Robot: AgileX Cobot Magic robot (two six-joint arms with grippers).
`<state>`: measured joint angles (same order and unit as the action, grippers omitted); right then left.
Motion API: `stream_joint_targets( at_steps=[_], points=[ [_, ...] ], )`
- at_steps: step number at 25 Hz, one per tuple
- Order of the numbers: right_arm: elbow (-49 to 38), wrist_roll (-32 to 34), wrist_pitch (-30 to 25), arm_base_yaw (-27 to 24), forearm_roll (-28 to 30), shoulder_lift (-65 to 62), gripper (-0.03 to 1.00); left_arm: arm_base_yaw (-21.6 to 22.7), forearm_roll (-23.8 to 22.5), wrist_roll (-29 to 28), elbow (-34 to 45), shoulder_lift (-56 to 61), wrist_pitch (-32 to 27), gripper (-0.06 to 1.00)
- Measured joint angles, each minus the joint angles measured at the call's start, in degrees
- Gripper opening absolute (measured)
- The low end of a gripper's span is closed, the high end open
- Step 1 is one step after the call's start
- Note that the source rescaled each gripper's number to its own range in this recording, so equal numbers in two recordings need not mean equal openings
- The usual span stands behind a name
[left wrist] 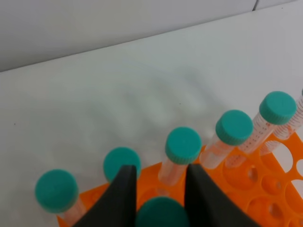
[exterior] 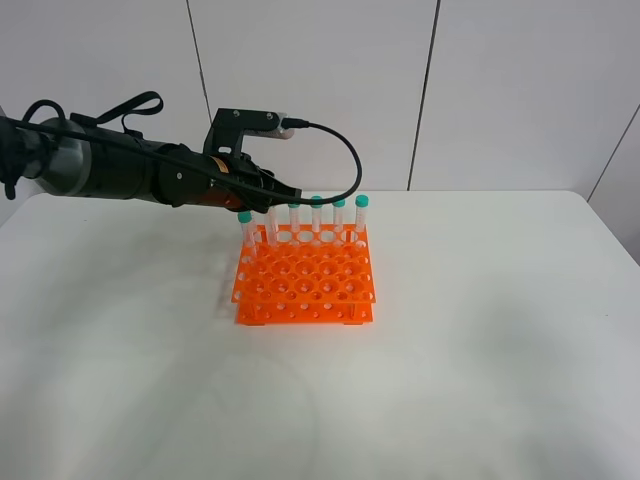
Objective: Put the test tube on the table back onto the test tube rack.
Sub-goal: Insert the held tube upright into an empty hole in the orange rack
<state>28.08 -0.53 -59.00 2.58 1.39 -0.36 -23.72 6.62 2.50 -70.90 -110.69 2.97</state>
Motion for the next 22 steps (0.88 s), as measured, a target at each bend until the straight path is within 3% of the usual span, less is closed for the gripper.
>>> stream_joint_targets(
  at_steps=[22],
  points=[
    [0.0, 0.0, 0.0, 0.0, 0.0, 0.0, 0.54, 0.0, -0.2, -1.4, 0.0, -3.6, -0.1, 0.0]
  ],
)
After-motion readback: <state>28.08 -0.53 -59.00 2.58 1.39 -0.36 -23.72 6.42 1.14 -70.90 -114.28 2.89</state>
